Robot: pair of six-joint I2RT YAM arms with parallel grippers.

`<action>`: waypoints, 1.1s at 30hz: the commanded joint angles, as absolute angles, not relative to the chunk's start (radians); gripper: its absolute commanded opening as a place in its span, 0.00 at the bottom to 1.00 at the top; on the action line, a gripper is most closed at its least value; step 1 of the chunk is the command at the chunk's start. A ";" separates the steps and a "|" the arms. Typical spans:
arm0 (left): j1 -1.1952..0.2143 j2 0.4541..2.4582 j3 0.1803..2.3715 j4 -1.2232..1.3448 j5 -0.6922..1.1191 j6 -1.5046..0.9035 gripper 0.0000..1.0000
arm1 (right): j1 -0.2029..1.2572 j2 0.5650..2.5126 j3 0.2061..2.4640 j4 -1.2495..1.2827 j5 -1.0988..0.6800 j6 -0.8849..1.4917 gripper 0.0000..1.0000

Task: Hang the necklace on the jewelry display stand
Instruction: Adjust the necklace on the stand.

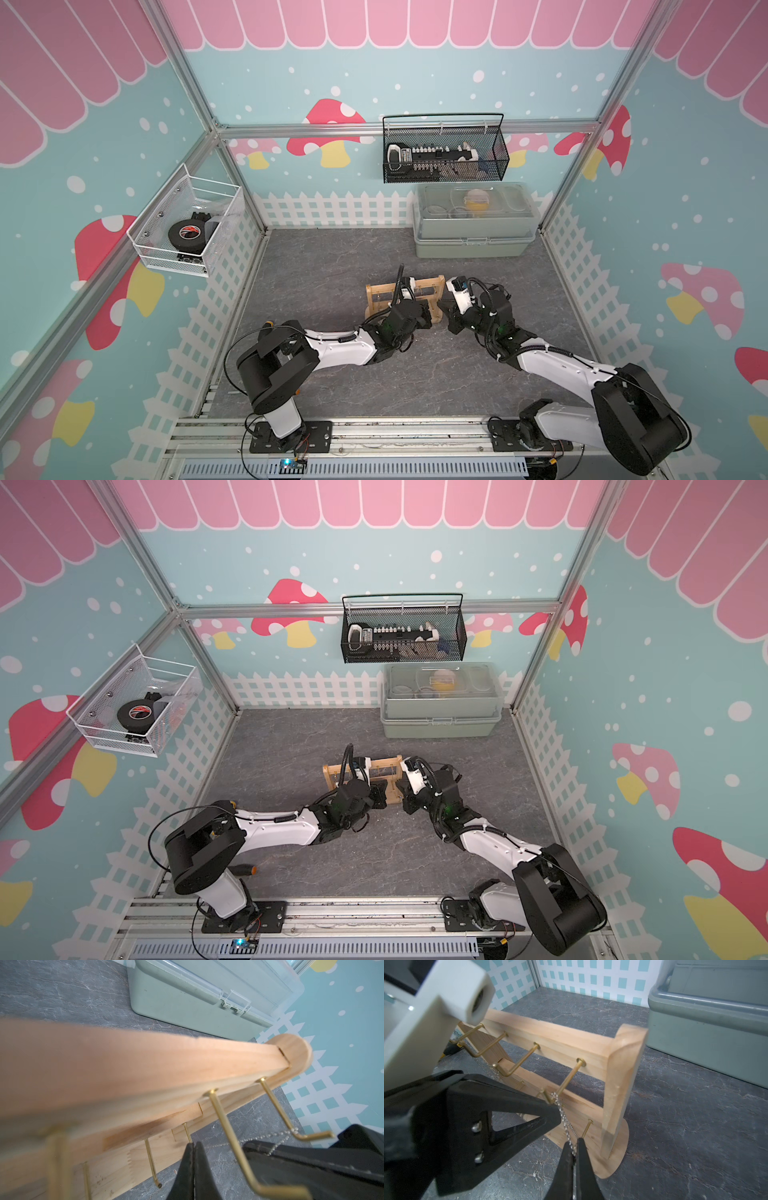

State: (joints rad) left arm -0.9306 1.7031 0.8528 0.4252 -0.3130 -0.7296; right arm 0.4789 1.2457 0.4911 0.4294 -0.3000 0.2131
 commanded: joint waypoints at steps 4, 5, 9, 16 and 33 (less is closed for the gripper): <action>-0.925 1.700 0.855 0.442 -0.304 -0.735 0.04 | 0.487 1.250 0.481 0.407 -0.351 0.205 0.01; -0.925 1.704 0.861 0.440 -0.292 -0.728 0.05 | 0.487 1.246 0.479 0.410 -0.359 0.209 0.01; -0.925 1.731 0.892 0.434 -0.241 -0.705 0.15 | 0.491 1.218 0.455 0.403 -0.300 0.206 0.01; -0.925 1.743 0.879 0.473 -0.215 -0.695 0.22 | 0.490 1.242 0.467 0.391 -0.243 0.191 0.01; -0.937 1.679 0.823 0.456 -0.247 -0.682 0.18 | 0.490 1.253 0.488 0.408 -0.255 0.192 0.01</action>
State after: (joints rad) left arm -0.9318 1.7050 0.8291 0.4461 -0.2394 -0.7059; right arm 0.4862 1.2434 0.4671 0.3962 -0.2546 0.2062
